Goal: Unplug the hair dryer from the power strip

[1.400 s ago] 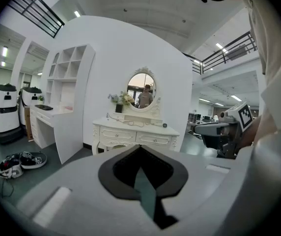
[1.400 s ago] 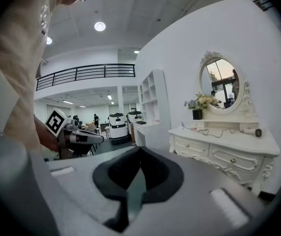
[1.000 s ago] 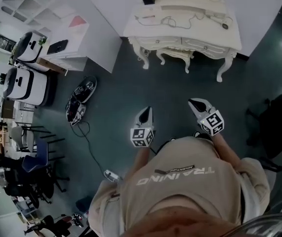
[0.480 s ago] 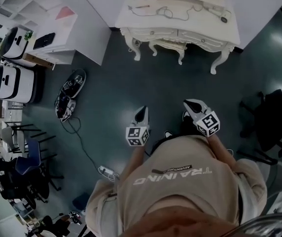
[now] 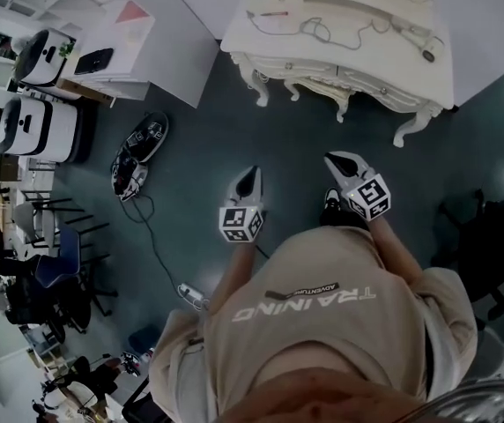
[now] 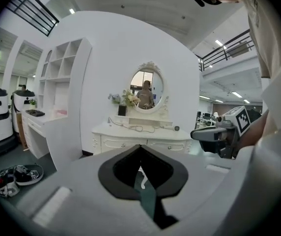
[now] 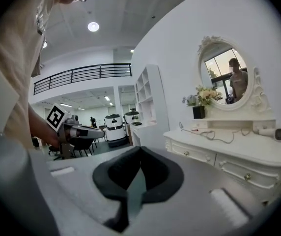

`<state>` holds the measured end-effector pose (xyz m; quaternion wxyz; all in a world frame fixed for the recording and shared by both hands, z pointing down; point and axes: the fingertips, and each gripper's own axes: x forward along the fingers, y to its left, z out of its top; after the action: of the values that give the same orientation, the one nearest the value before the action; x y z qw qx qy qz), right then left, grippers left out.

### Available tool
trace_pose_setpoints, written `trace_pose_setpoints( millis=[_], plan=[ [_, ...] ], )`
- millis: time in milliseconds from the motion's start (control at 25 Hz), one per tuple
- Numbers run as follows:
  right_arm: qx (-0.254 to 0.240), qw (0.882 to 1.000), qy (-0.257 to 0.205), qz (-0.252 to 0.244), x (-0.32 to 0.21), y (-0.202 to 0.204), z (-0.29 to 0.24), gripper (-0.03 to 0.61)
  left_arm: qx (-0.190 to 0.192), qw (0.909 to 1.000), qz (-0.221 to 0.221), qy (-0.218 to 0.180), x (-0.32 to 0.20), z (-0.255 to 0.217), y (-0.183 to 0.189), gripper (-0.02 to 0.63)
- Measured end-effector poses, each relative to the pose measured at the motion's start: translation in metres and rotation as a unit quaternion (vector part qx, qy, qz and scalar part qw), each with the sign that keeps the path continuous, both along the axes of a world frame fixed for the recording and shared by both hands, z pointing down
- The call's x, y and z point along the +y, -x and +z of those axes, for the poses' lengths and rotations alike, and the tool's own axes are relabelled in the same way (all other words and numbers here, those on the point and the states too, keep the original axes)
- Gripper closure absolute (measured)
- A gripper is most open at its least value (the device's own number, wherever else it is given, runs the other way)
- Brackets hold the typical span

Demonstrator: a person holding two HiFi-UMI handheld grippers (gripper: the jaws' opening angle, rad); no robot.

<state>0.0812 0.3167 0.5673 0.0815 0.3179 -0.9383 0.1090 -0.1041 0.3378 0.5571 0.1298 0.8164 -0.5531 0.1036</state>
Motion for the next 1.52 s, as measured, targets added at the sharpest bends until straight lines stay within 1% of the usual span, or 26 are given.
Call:
trace_pose_setpoints(
  millis=[120, 280, 400, 600, 680, 840, 1000, 1280, 1520],
  plan=[
    [-0.001, 1.000, 0.003, -0.019, -0.036, -0.007, 0.004, 0.574, 0.004, 0.9998, -0.019, 0.004, -0.036, -0.002, -0.006, 0.607],
    [0.000, 0.999, 0.021, -0.040, -0.074, -0.014, 0.018, 0.574, 0.041, 0.9978, -0.048, 0.019, -0.070, 0.004, -0.021, 0.607],
    [0.003, 0.998, 0.035, -0.059, -0.093, -0.013, 0.030, 0.574, 0.053, 0.9964, -0.060, 0.026, -0.089, 0.007, -0.027, 0.607],
    [0.004, 0.996, 0.052, -0.077, -0.117, -0.001, 0.038, 0.574, 0.047, 0.9950, -0.075, 0.046, -0.102, 0.019, -0.016, 0.607],
    [0.011, 0.995, 0.057, -0.081, -0.129, 0.006, 0.045, 0.574, 0.043, 0.9951, -0.076, 0.047, -0.112, 0.023, -0.008, 0.607],
    [0.030, 0.994, 0.060, -0.082, -0.144, 0.029, 0.053, 0.574, 0.041, 0.9960, -0.063, 0.048, -0.132, 0.033, 0.011, 0.607],
    [0.039, 0.996, 0.059, -0.062, -0.171, 0.051, 0.047, 0.574, 0.058, 0.9961, -0.044, 0.050, -0.171, 0.040, 0.032, 0.607],
    [0.045, 0.998, 0.024, -0.020, -0.244, 0.105, 0.010, 0.574, 0.058, 0.9982, 0.006, 0.012, -0.265, 0.009, 0.084, 0.607],
    [0.045, 0.999, 0.024, 0.021, -0.293, 0.143, 0.005, 0.574, 0.038, 0.9980, 0.050, -0.006, -0.327, 0.004, 0.130, 0.607]
  ],
)
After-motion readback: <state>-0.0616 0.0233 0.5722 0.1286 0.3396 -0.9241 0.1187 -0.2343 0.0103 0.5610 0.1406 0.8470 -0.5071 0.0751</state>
